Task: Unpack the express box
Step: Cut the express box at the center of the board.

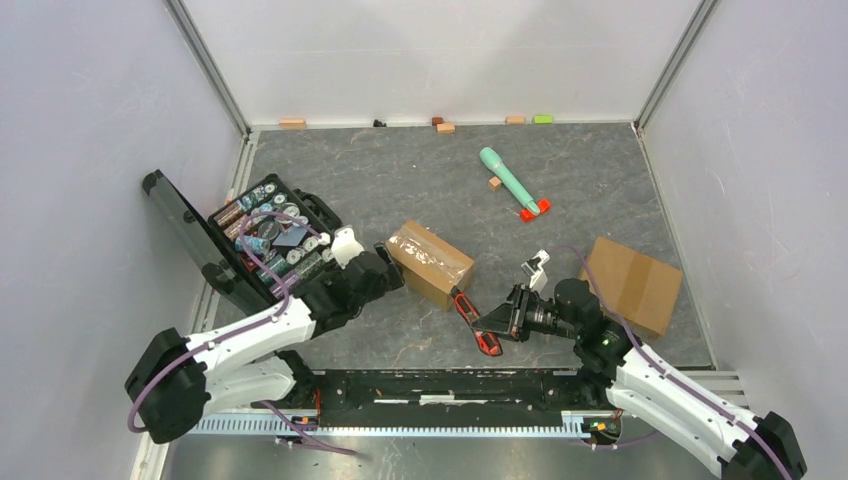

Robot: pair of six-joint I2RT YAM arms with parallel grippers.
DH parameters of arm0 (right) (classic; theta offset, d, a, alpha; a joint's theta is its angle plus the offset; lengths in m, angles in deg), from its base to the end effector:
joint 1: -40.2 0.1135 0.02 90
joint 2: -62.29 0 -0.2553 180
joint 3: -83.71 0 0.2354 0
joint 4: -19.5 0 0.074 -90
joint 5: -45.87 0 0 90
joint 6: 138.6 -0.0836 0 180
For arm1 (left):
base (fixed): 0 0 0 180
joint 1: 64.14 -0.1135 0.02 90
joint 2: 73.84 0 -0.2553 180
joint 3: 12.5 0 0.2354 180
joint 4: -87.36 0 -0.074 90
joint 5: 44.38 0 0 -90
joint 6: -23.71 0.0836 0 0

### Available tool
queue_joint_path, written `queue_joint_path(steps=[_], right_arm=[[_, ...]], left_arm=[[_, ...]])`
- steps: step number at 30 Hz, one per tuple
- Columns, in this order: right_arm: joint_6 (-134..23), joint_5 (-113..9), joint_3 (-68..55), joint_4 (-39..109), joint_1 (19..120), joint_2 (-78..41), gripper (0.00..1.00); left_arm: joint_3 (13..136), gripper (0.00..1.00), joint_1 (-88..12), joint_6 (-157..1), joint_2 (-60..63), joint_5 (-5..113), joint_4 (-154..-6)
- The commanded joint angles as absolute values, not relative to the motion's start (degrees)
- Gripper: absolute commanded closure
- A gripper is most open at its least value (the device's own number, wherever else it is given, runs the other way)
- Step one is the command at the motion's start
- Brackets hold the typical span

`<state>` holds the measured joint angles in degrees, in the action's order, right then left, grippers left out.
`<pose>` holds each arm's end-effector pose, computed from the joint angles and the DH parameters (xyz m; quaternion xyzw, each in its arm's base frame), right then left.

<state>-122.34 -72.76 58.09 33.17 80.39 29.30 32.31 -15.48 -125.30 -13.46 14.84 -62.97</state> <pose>0.1093 0.1447 0.1694 0.0965 0.8051 0.5710 0.1282 0.1796 -0.1394 0.1687 -0.1810 0.8788 -0.1516 0.4147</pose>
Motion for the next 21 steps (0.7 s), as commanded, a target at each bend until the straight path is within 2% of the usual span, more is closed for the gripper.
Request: queue_joint_path(steps=[1,10,14,21], right_arm=[[-120.2,-73.0,57.4,37.7,79.6,28.5,1.00],[-120.9,-74.1,54.4,28.3,79.7,21.4,1.00],[-121.6,-73.9,52.7,23.9,80.7,17.7,1.00],[-124.4,-73.3,52.4,15.7,82.6,12.5,1.00]], left_arm=[[35.9,0.00,-17.9,-118.0,-12.6,18.8,-64.5],[46.8,0.00,-17.9,-113.2,-17.8,23.2,-53.2],[51.7,0.00,-17.9,-112.3,-12.6,24.0,-51.3],[60.8,0.00,-17.9,-112.1,-1.9,17.4,-44.1]])
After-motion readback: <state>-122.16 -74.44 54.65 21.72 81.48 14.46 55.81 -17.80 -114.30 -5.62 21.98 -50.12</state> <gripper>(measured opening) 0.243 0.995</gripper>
